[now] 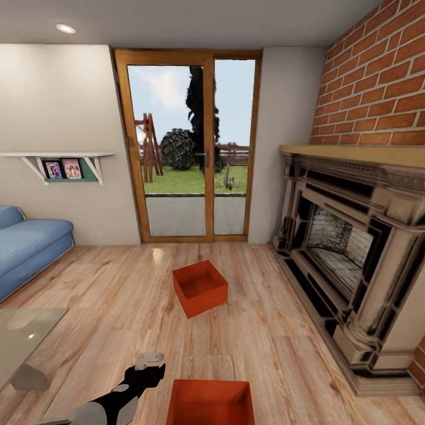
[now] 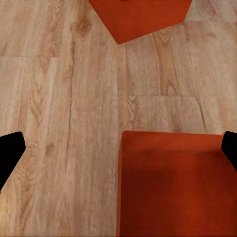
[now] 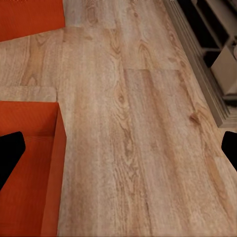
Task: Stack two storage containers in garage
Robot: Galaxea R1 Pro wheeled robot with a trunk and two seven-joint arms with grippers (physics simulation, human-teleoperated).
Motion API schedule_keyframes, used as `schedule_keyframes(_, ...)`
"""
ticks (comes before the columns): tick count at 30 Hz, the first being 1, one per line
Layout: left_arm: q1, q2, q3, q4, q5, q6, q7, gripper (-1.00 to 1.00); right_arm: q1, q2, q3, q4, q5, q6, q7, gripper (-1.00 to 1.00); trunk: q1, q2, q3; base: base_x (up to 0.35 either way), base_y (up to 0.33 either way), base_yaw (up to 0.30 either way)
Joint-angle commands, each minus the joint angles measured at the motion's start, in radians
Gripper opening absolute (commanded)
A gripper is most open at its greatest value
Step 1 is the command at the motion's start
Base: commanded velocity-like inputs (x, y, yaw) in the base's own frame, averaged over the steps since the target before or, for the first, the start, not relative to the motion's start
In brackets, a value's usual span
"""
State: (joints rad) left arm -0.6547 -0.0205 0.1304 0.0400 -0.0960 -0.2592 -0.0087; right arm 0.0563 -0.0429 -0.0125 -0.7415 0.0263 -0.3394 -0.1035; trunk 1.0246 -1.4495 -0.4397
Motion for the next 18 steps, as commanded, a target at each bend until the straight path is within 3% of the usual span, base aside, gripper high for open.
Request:
schedule_keyframes(1, -0.002, 0.000, 0.009, 0.004, -0.010, -0.007, 0.000, 1.00, 0.000, 0.000, 0.000, -0.001, 0.003, -0.001, -0.004, 1.00, 0.000, -0.001, -0.001, 0.176, 0.039, 0.000)
schedule_keyframes(18, -0.002, 0.001, 0.010, 0.004, -0.010, -0.008, 0.000, 1.00, 0.000, 0.000, 0.000, -0.002, 0.000, -0.004, -0.008, 1.00, 0.000, -0.001, -0.001, 0.022, 0.005, 0.000)
